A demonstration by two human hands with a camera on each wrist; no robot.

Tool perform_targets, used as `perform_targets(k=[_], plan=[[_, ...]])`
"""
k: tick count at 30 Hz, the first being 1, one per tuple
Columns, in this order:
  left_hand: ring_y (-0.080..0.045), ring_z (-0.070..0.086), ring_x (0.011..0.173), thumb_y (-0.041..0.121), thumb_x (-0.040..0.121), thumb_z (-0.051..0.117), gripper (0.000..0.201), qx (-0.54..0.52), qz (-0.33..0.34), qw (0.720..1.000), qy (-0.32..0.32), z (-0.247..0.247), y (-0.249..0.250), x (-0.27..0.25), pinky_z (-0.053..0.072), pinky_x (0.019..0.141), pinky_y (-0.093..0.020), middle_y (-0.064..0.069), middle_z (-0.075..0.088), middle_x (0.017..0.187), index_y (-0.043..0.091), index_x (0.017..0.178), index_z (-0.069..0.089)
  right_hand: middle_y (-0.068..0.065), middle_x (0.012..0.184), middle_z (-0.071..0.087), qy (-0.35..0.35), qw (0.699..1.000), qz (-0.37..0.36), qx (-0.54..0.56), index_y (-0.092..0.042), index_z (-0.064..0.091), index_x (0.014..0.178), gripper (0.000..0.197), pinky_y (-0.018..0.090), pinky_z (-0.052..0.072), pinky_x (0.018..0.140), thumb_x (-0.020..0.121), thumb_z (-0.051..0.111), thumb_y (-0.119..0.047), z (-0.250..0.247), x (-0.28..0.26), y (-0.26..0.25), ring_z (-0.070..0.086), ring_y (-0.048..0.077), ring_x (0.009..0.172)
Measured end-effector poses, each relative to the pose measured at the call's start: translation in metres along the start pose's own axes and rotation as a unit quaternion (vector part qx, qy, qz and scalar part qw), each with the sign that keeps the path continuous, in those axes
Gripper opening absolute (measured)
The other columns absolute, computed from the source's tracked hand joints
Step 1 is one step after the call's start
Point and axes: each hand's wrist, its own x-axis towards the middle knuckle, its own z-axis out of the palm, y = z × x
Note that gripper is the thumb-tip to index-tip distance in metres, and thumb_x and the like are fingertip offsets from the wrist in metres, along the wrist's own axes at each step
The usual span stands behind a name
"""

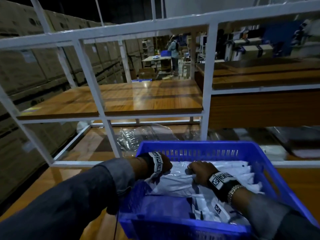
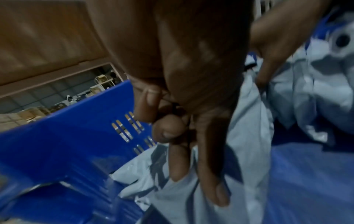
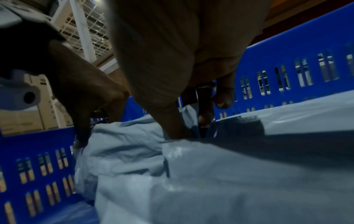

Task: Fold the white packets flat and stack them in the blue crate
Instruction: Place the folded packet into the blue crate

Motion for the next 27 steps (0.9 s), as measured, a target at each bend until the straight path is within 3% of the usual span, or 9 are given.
perform_targets(k=[5, 8, 10, 13, 17, 19, 21, 24, 27], plan=[[-0.03, 0.067, 0.076, 0.022, 0.091, 0.064, 0.005, 0.122, 0.01, 0.991, 0.044, 0.03, 0.009, 0.016, 0.057, 0.073, -0.039, -0.005, 0.068, 0.085, 0.018, 0.087, 0.066, 0.001, 0.119, 0.063, 0.016, 0.998, -0.046, -0.05, -0.029, 0.059, 0.112, 0.042, 0.032, 0.043, 0.09, 0.074, 0.076, -0.032, 0.0, -0.005, -0.008, 0.06, 0.025, 0.113], [-0.029, 0.065, 0.08, 0.014, 0.097, 0.053, 0.013, 0.132, 0.004, 0.989, 0.072, 0.034, 0.018, 0.02, 0.05, 0.074, -0.035, -0.006, 0.069, 0.09, 0.017, 0.095, 0.066, -0.001, 0.107, 0.058, 0.023, 0.997, -0.056, -0.043, -0.029, 0.051, 0.102, 0.054, 0.033, 0.04, 0.079, 0.059, 0.078, -0.047, 0.006, -0.003, -0.009, 0.059, 0.025, 0.103], [-0.027, 0.065, 0.085, 0.014, 0.099, 0.05, 0.018, 0.145, -0.002, 0.986, 0.081, 0.037, 0.023, 0.024, 0.041, 0.07, -0.033, -0.004, 0.07, 0.095, 0.018, 0.101, 0.067, 0.002, 0.113, 0.055, 0.021, 0.994, -0.063, -0.083, -0.026, 0.05, 0.112, 0.068, 0.036, 0.043, 0.085, 0.057, 0.081, -0.051, 0.014, 0.001, -0.012, 0.057, 0.027, 0.105], [-0.023, 0.064, 0.088, 0.013, 0.097, 0.052, 0.019, 0.176, -0.019, 0.984, 0.024, 0.037, 0.033, 0.031, 0.04, 0.072, -0.03, 0.0, 0.071, 0.098, 0.024, 0.1, 0.068, 0.012, 0.123, 0.055, 0.031, 0.983, -0.067, -0.168, -0.013, 0.05, 0.128, 0.077, 0.041, 0.041, 0.098, 0.066, 0.084, -0.042, 0.028, 0.012, -0.015, 0.056, 0.033, 0.113], [-0.028, 0.064, 0.107, 0.005, 0.098, 0.048, 0.029, 0.194, -0.043, 0.98, -0.004, 0.046, 0.031, 0.037, 0.046, 0.076, -0.033, -0.008, 0.069, 0.12, 0.015, 0.117, 0.067, 0.016, 0.119, 0.059, 0.04, 0.976, -0.066, -0.204, -0.008, 0.061, 0.119, 0.056, 0.041, 0.038, 0.098, 0.072, 0.078, -0.033, 0.04, 0.019, -0.019, 0.057, 0.033, 0.112], [-0.032, 0.063, 0.113, 0.005, 0.102, 0.042, 0.033, 0.201, -0.02, 0.979, -0.014, 0.055, 0.021, 0.039, 0.045, 0.079, -0.034, -0.013, 0.065, 0.128, 0.008, 0.126, 0.064, 0.018, 0.118, 0.061, 0.051, 0.975, -0.075, -0.205, -0.005, 0.063, 0.115, 0.044, 0.042, 0.036, 0.098, 0.079, 0.071, -0.027, 0.04, 0.018, -0.022, 0.057, 0.034, 0.114], [-0.034, 0.062, 0.118, 0.013, 0.102, 0.047, 0.033, 0.219, -0.043, 0.973, -0.054, 0.066, 0.004, 0.039, 0.045, 0.082, -0.035, -0.016, 0.063, 0.132, 0.005, 0.13, 0.062, 0.019, 0.119, 0.061, 0.047, 0.977, -0.084, -0.19, -0.004, 0.062, 0.118, 0.05, 0.042, 0.036, 0.1, 0.08, 0.072, -0.033, 0.038, 0.017, -0.02, 0.056, 0.035, 0.115], [-0.034, 0.068, 0.108, 0.028, 0.092, 0.06, 0.035, 0.094, -0.118, 0.988, -0.043, 0.08, -0.016, 0.027, 0.052, 0.08, -0.034, -0.013, 0.069, 0.121, 0.008, 0.121, 0.068, 0.014, 0.125, 0.059, -0.006, 0.989, -0.088, -0.118, -0.014, 0.059, 0.126, 0.06, 0.039, 0.041, 0.099, 0.078, 0.076, -0.047, 0.018, 0.014, -0.018, 0.057, 0.035, 0.116], [-0.029, 0.071, 0.094, 0.035, 0.087, 0.068, 0.033, -0.16, -0.159, 0.973, -0.047, 0.066, -0.02, 0.006, 0.06, 0.081, -0.045, -0.009, 0.072, 0.106, 0.008, 0.106, 0.069, 0.003, 0.106, 0.067, -0.07, 0.995, -0.072, -0.015, -0.019, 0.062, 0.104, 0.067, 0.03, 0.052, 0.079, 0.053, 0.095, -0.046, -0.008, 0.009, -0.017, 0.065, 0.025, 0.097]])
